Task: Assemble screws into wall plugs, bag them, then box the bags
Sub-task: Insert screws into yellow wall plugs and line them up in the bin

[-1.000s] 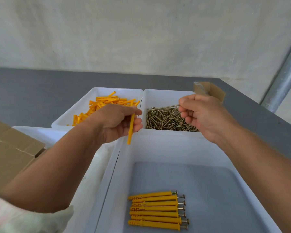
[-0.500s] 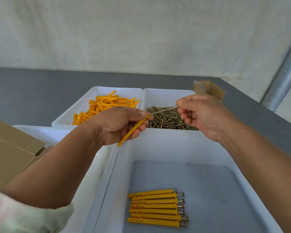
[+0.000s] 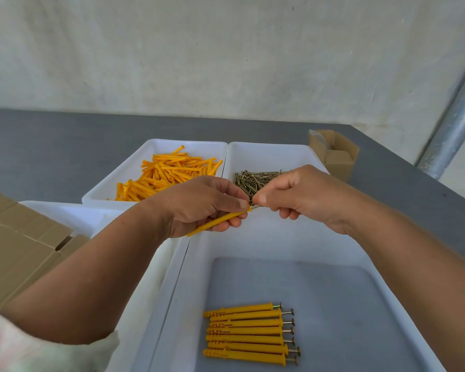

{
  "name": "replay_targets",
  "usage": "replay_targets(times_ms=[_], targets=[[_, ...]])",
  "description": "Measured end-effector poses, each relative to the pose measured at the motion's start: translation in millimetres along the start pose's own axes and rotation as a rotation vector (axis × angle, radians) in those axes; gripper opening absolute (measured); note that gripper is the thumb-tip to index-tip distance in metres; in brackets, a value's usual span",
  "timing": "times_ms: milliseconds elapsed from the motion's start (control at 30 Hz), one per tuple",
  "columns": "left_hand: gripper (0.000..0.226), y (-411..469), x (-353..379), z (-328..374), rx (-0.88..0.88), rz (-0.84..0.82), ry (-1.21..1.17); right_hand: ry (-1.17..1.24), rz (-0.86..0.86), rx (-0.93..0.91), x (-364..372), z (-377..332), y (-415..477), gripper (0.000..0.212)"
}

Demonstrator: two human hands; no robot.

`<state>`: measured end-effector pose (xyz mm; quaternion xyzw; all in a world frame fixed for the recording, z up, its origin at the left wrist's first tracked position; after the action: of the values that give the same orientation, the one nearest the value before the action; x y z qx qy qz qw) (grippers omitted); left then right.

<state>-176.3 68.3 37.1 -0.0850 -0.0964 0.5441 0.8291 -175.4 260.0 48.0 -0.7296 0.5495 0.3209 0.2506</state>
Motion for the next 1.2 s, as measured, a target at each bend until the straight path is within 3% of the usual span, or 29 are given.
replay_targets(times_ms=[233,433,600,733,833,933,1200], targets=[[0.024,1,7,-3,0.011,0.027,0.206,-0.449,-0.180,-0.152,14,-13,-9,0.011],[0.021,3,4,-4,0.059,0.014,0.244,-0.512,-0.238,-0.117,20,-13,-11,0.003],[0.011,10,-13,1,0.300,0.297,0.262,-0.575,-0.545,0.014,30,-3,-16,0.008],[0.013,14,-31,-3,0.393,0.573,0.594,-0.660,-0.693,0.094,47,4,-18,0.017],[0.008,15,-39,-7,0.340,0.671,0.801,-0.678,-0.760,0.137,55,8,-18,0.015],[0.022,19,-43,-12,0.270,0.678,0.938,-0.689,-0.774,0.141,59,10,-17,0.006],[0.057,27,-46,-22,0.106,0.541,1.082,-0.697,-0.840,0.149,63,9,-18,0.020]])
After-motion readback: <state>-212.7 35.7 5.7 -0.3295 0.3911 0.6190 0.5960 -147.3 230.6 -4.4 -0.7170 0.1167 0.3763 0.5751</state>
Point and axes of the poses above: each hand's wrist, its own y-axis towards the middle knuckle, its own x-axis out of the palm, z = x × y, the point moved 2 cm from there along y, towards the middle knuckle, and after that the axes turned 13 degrees about -y, right-handed, at the moved point
